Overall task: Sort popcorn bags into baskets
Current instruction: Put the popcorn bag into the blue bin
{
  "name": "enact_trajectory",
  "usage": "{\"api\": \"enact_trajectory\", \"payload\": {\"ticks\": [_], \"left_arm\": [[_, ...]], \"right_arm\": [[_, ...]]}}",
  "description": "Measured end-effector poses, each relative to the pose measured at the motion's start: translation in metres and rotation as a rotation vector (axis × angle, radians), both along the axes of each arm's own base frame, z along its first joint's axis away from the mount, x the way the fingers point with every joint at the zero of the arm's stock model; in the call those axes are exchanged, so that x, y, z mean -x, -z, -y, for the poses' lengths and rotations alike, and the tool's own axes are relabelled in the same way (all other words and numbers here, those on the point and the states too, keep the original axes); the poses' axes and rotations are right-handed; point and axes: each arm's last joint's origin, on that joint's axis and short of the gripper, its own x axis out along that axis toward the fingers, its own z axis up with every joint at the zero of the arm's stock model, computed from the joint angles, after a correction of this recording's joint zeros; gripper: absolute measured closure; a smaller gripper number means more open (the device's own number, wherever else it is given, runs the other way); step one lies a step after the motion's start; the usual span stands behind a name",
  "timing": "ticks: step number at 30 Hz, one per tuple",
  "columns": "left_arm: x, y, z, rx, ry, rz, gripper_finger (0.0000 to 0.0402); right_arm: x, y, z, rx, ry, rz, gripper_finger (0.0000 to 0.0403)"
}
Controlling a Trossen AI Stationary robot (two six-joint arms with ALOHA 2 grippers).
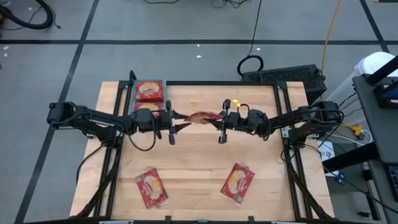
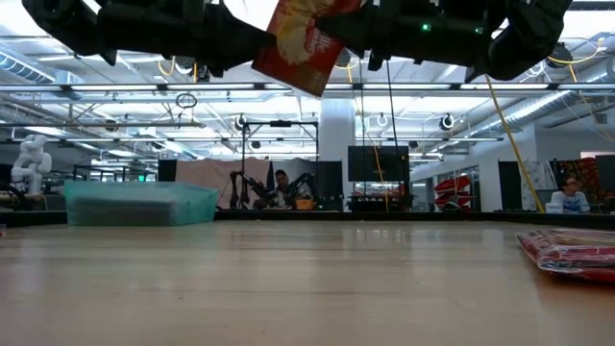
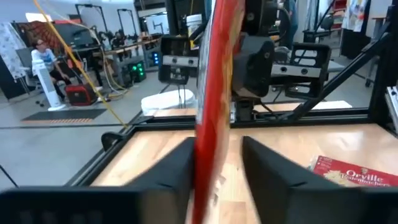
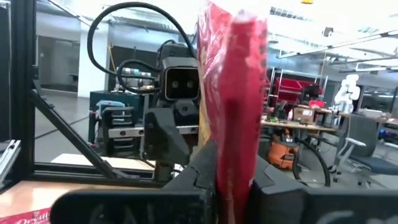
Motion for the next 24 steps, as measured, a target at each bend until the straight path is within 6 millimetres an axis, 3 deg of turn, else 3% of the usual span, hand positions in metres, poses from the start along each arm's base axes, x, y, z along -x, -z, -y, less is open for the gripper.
{"api": "enact_trajectory", "payload": {"ticks": [5,10,15,20,24], "left_arm": [[0.001,0.000,-0.007,-0.001,-0.027,-0.007,0.0382],[0.008,-0.006,-0.019,-0.001,-0.062,-0.014,0.0379],[0.028,-0.016,-0.026,-0.009,-0.100,-0.065,0.0389],[0.054,-0.023,-0.032,0.024,-0.166,-0.213,0.0383],[0.063,-0.028,-0.033,0.037,-0.224,-0.367,0.0390]], "right_arm": [[0.000,0.002,0.002,-0.007,0.009,-0.025,0.0387],[-0.001,0.004,0.004,-0.008,0.071,-0.045,0.0378],[0.004,0.000,0.005,-0.010,0.125,-0.089,0.0331],[0.002,-0.002,0.008,-0.048,0.259,-0.383,0.0281],[-0.010,-0.020,0.011,-0.116,0.311,-0.566,0.0254]]}}
